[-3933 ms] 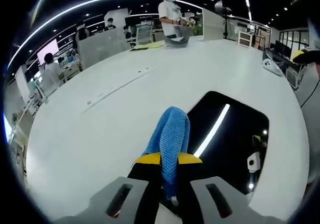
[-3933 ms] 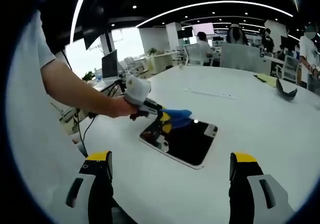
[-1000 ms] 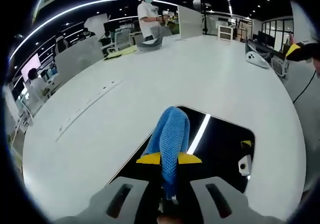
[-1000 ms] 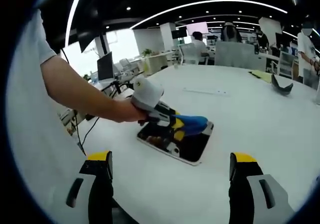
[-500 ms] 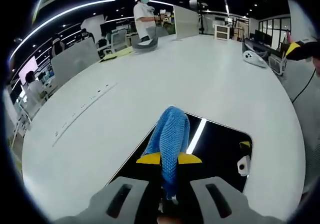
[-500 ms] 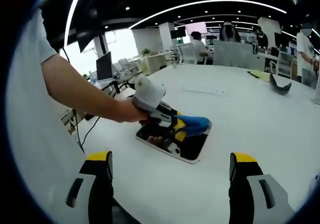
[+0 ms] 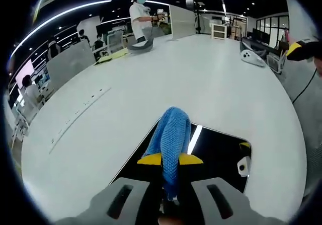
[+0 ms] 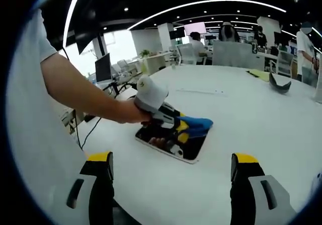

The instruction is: Wipe the mirror surface with the cleaning cloth until all visible marks leave the cleaned area.

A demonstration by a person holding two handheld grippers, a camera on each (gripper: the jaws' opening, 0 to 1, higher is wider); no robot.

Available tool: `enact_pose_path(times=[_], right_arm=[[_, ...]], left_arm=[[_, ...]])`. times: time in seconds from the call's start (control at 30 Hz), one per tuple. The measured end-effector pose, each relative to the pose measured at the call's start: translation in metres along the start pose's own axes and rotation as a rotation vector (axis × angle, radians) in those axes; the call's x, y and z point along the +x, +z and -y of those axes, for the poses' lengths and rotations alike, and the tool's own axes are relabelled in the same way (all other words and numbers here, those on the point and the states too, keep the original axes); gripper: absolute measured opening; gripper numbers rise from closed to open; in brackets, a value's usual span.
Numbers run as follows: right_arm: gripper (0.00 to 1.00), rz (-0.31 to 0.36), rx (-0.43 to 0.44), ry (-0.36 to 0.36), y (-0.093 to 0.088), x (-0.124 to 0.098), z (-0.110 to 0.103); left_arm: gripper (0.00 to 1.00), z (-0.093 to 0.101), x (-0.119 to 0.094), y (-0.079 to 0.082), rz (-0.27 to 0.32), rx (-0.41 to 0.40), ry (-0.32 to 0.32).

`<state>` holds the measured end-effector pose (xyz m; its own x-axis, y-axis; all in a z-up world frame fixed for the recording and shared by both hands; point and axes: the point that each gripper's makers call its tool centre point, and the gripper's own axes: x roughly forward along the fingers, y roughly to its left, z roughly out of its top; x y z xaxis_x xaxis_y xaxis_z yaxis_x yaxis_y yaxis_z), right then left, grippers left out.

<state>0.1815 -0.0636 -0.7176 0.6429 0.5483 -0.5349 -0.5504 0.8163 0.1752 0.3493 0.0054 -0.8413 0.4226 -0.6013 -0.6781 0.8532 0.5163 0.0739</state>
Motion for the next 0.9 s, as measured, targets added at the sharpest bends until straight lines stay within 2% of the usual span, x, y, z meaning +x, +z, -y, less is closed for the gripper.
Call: enact_pose_path(times=[0.9], right_arm=[[0.97, 0.002, 0.007, -0.004, 0.0, -0.001, 0.002]], left_arm=[[0.06, 0.011, 0.013, 0.012, -0.005, 0.02, -0.026]])
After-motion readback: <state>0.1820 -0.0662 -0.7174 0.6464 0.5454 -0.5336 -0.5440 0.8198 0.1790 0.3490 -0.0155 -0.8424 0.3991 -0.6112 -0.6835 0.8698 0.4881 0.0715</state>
